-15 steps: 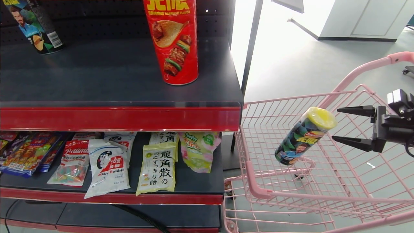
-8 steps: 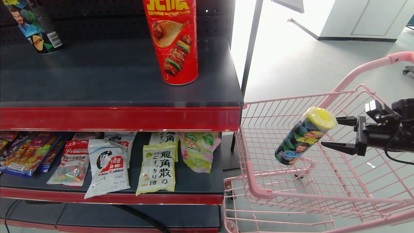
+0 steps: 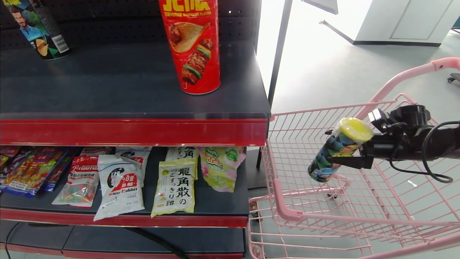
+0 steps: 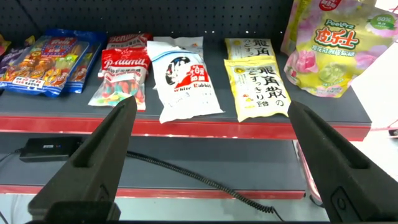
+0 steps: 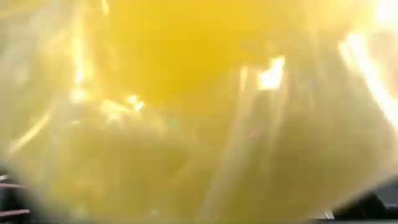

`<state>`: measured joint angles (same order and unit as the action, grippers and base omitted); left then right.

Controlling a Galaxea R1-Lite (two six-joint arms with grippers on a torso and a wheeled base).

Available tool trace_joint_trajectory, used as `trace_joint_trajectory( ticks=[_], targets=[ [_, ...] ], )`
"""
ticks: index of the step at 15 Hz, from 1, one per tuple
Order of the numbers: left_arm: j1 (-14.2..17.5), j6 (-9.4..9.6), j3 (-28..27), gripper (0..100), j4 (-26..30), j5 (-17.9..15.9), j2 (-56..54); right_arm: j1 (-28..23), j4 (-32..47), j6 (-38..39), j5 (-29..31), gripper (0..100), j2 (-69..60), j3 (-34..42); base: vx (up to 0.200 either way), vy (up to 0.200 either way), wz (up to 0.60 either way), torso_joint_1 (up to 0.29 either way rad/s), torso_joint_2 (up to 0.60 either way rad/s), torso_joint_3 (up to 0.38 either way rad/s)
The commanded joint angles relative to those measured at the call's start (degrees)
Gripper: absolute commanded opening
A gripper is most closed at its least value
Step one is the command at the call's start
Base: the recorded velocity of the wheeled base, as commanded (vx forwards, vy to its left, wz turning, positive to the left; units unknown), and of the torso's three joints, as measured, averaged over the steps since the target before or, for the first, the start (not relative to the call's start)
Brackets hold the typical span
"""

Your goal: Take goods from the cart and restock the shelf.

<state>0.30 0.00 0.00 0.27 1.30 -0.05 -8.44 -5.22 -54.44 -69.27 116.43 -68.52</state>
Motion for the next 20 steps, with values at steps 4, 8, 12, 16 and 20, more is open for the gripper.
trace_joint_trajectory(
  ticks=[4, 8, 12, 16, 20],
  targets=[
    [0.05, 0.00, 0.00, 100, 0.00, 0.01, 0.05, 4.48, 0.03, 0.92, -0.43, 0, -2.44, 0.94, 0.000, 0.000, 0.00, 0.000, 0.00, 0.000],
    [0.05, 0.00, 0.00, 100, 0.00, 0.01, 0.05, 1.84, 4.51, 0.65, -0.34, 0, -3.49, 2.08, 0.000, 0.000, 0.00, 0.000, 0.00, 0.000],
    [0.05, 0.00, 0.00, 100, 0.00, 0.01, 0.05, -6.24, 10.93, 0.74, 0.01, 0, -8.59, 2.52, 0.000, 0.000, 0.00, 0.000, 0.00, 0.000],
    [0.05, 0.00, 0.00, 100, 0.00, 0.01, 0.05, -12.22, 24.03, 7.42, 0.10, 0, -22.13, -1.88, 0.000, 0.000, 0.00, 0.000, 0.00, 0.000],
    [0.05, 0.00, 0.00, 100, 0.00, 0.01, 0.05, -10.46, 24.47, 15.77, 0.89, 0, -35.13, -6.27, 0.000, 0.000, 0.00, 0.000, 0.00, 0.000]
  ],
)
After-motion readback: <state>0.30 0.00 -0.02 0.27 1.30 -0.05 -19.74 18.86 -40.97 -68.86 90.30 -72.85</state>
